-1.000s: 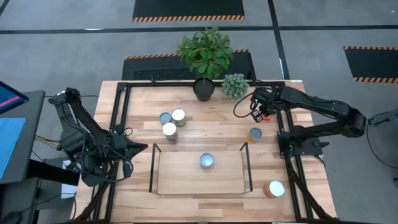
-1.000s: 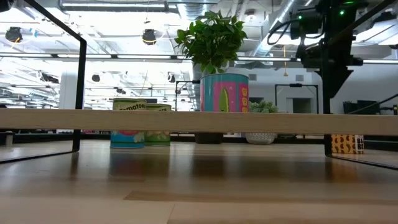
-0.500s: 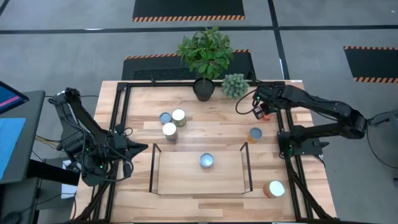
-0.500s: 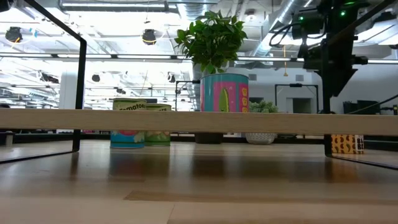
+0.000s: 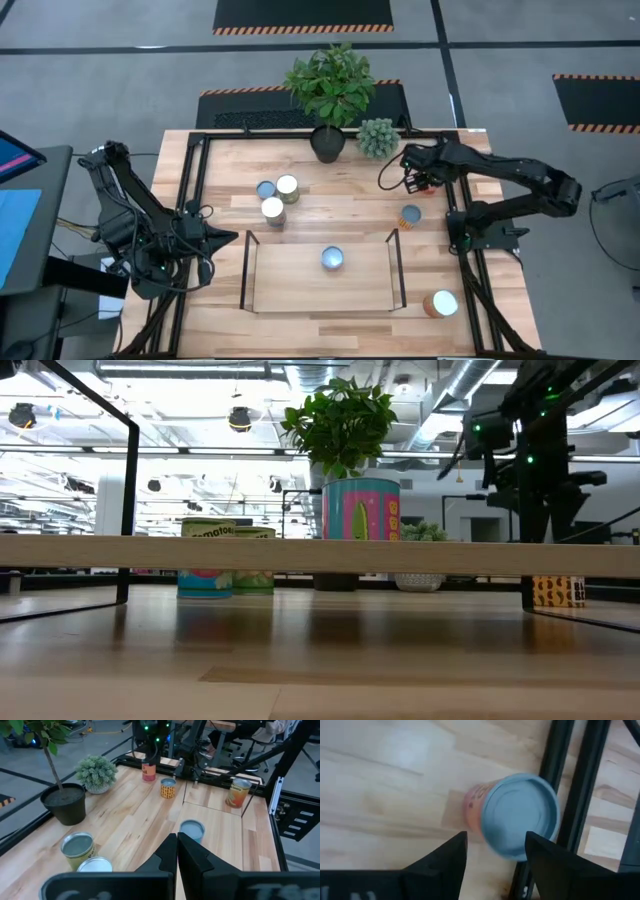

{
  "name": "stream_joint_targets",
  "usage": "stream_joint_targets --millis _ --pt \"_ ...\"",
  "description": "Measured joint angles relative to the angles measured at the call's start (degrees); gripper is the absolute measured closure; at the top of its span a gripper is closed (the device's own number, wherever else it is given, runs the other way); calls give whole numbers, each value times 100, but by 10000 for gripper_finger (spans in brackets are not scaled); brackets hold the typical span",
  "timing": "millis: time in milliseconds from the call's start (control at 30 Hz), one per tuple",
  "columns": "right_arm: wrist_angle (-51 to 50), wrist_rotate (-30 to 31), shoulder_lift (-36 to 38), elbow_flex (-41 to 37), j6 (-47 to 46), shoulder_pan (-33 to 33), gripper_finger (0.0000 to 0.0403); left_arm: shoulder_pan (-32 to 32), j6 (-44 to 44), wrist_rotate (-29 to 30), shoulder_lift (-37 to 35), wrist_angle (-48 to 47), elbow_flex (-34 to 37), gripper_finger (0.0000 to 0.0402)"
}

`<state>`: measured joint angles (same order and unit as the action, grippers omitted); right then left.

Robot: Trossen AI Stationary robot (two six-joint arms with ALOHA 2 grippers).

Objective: Pick and place cans onto a shelf
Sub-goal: Put the orange mix fruit can on the shelf

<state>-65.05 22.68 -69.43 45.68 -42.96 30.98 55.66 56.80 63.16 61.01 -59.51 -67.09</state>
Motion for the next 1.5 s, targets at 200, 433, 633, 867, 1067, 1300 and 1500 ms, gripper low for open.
stream_joint_targets --millis 200,433,633,867,1067,1300,1500 --pt "481 -18 -167 -206 -16 -9 188 0 -7 -2 0 -4 0 401" --pt "697 -19 -629 -181 122 -15 200 0 -7 -4 -2 -4 0 401" --pt "589 138 -715 -182 142 -28 260 0 -4 -4 -2 0 0 401" --pt "237 -91 -334 -63 289 -116 389 0 -4 -4 -2 2 0 401" --pt "-153 -73 278 645 289 -546 397 0 -4 -2 -2 2 0 402" --pt "190 -358 822 1794 237 -1710 398 0 -2 -110 -2 2 0 401" --pt "1805 -326 797 2408 739 -2950 398 0 -7 -136 -1 0 0 401"
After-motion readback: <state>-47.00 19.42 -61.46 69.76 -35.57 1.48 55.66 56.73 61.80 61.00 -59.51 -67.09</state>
